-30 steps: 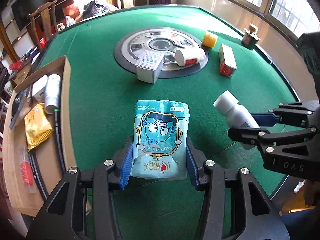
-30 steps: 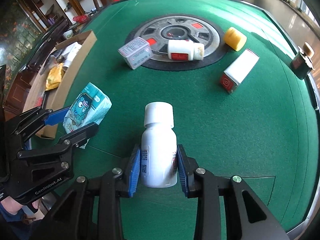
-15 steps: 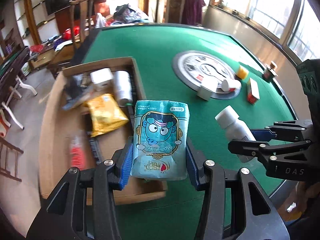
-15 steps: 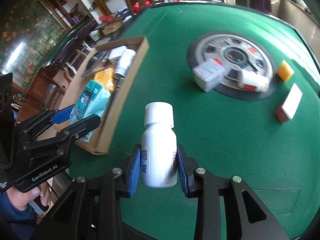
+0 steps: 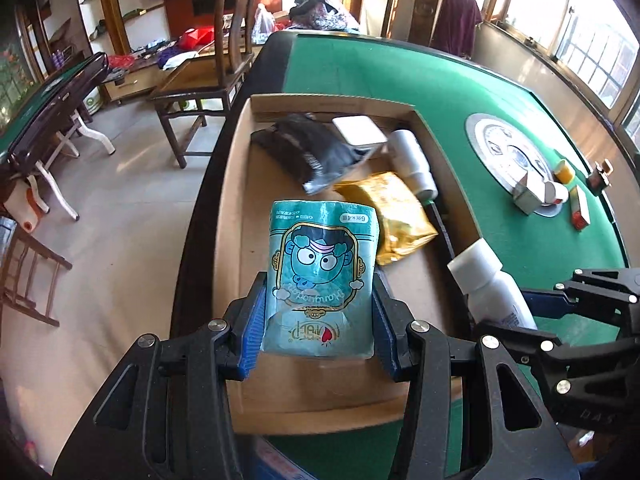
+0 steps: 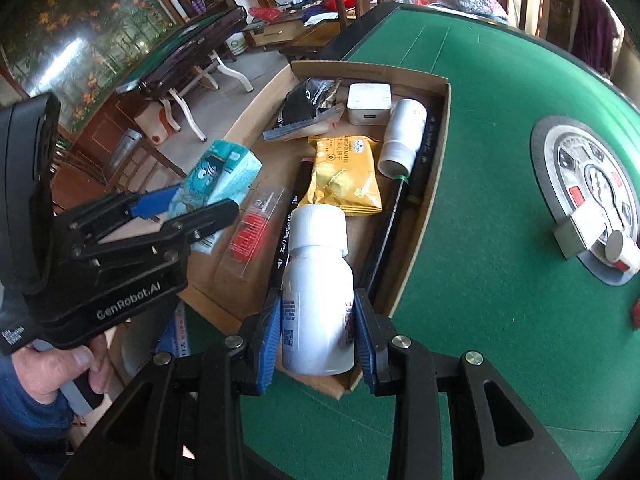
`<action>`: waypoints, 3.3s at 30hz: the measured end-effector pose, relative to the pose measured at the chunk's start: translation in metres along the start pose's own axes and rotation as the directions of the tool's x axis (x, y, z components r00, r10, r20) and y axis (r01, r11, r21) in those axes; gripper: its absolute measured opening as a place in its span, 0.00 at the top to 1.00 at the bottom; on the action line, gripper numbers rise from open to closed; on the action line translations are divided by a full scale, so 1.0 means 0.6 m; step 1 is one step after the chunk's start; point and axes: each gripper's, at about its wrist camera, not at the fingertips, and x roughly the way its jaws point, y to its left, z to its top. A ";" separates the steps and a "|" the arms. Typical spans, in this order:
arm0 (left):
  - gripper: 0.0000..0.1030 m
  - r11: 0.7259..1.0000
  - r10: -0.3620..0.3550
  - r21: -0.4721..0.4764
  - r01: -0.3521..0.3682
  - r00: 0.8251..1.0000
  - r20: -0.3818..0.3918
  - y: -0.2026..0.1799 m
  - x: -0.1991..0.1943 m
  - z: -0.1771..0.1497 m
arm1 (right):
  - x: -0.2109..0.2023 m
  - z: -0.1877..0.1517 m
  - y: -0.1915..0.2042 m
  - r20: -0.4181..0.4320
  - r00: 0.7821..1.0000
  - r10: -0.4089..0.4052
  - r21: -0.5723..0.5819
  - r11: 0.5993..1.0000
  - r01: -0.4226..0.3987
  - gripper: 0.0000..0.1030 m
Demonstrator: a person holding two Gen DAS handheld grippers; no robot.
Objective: Organize objects
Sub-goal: 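Carry the blue packet to the box with the left gripper while the right gripper carries the bottle, then lower the blue packet into the box with the left gripper while the right gripper lowers the bottle, then open both grippers and move back toward the table items, then grasp the white medicine box with the left gripper while the right gripper grasps the white-and-red box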
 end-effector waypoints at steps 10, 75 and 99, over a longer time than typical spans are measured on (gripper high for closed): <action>0.55 1.000 -0.004 -0.016 0.004 1.000 -0.023 0.035 0.035 0.009 | 0.043 0.004 0.012 -0.057 0.998 -0.034 0.008 0.999 0.035 0.67; 0.49 0.988 -0.142 0.050 0.143 0.990 -0.010 -0.136 0.005 0.064 | -0.076 -0.081 -0.157 0.049 0.999 -0.008 0.263 0.965 -0.006 0.66; 0.50 0.877 -0.204 0.399 0.267 0.960 -0.194 -0.476 0.170 0.154 | -0.215 -0.310 -0.459 0.059 0.989 -0.137 0.599 0.797 0.075 0.66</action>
